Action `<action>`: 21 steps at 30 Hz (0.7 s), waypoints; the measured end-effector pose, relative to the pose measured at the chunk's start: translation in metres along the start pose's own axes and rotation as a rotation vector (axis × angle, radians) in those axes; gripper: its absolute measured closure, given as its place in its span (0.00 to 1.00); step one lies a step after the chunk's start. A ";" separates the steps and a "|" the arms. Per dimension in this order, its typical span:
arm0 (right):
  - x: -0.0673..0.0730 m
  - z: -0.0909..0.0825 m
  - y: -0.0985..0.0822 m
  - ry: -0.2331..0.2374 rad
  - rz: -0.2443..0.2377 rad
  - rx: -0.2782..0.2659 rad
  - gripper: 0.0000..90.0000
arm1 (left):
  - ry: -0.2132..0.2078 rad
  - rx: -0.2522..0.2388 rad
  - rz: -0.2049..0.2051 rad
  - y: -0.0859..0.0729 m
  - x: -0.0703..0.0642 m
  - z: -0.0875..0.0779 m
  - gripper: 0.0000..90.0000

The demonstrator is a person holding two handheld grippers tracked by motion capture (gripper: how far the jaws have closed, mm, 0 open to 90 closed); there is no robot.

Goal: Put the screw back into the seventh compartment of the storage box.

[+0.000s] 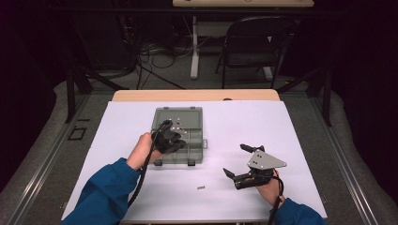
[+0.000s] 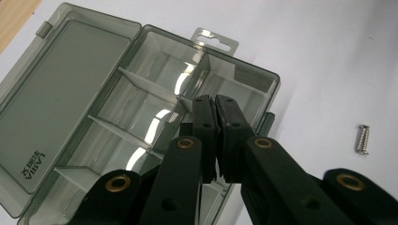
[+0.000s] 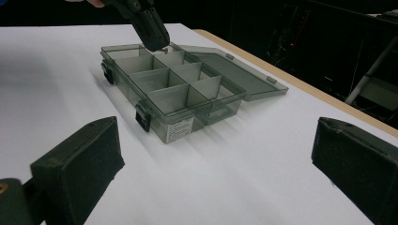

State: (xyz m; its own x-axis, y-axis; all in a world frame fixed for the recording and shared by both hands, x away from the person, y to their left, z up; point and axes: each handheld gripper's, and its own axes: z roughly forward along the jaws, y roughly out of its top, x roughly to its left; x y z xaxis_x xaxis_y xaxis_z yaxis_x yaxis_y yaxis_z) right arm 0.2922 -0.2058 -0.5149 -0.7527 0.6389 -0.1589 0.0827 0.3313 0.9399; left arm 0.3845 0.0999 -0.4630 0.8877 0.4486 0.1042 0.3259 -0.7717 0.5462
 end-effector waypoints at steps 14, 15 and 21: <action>0.000 0.000 0.000 0.002 0.008 0.004 0.00 | -0.012 0.069 -0.021 -0.004 0.008 0.021 0.98; 0.000 0.000 0.000 0.003 0.010 0.002 0.00 | -0.013 0.066 -0.028 -0.005 0.008 0.023 0.98; 0.000 -0.001 0.000 -0.008 0.015 0.004 0.00 | -0.019 0.096 -0.027 -0.006 0.008 0.031 0.98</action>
State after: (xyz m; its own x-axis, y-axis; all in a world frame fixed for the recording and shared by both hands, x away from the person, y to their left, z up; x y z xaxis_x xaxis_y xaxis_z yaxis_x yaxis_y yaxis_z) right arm 0.2918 -0.2067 -0.5145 -0.7459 0.6496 -0.1471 0.0971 0.3245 0.9409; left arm 0.3998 0.0940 -0.4915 0.8840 0.4615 0.0745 0.3783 -0.7998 0.4660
